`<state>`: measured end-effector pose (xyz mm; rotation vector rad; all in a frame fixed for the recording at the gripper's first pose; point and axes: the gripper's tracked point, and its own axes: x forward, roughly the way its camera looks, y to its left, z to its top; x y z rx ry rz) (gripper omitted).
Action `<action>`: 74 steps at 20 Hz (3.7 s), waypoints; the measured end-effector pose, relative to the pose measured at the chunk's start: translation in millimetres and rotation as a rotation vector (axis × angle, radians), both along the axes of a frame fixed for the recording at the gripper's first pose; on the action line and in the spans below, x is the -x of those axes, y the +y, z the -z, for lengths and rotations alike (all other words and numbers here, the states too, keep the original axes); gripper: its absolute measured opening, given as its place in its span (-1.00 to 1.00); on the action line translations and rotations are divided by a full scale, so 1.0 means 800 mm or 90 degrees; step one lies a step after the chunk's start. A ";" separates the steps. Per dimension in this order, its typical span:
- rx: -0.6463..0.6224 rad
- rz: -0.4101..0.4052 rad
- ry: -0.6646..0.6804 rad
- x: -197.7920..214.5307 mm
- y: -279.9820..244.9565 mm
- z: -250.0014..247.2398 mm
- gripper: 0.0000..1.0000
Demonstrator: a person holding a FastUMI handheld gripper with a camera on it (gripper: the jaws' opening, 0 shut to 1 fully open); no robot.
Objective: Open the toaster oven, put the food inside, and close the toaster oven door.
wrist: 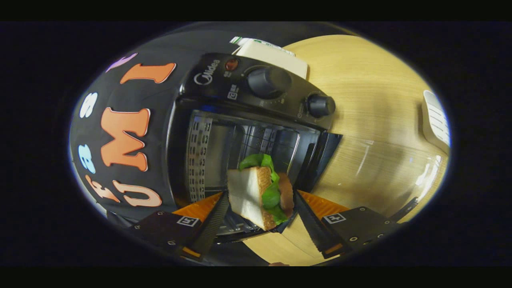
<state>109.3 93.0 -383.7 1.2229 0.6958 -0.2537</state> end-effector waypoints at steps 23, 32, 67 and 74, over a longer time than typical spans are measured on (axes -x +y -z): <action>0.628 -0.490 0.014 0.260 -0.060 0.002 0.97; 0.671 -0.525 0.053 0.233 -0.048 0.072 0.99; 0.785 -0.376 -0.208 0.058 -0.041 -0.223 0.98; 0.819 -0.320 -0.364 0.084 -0.031 -0.412 0.98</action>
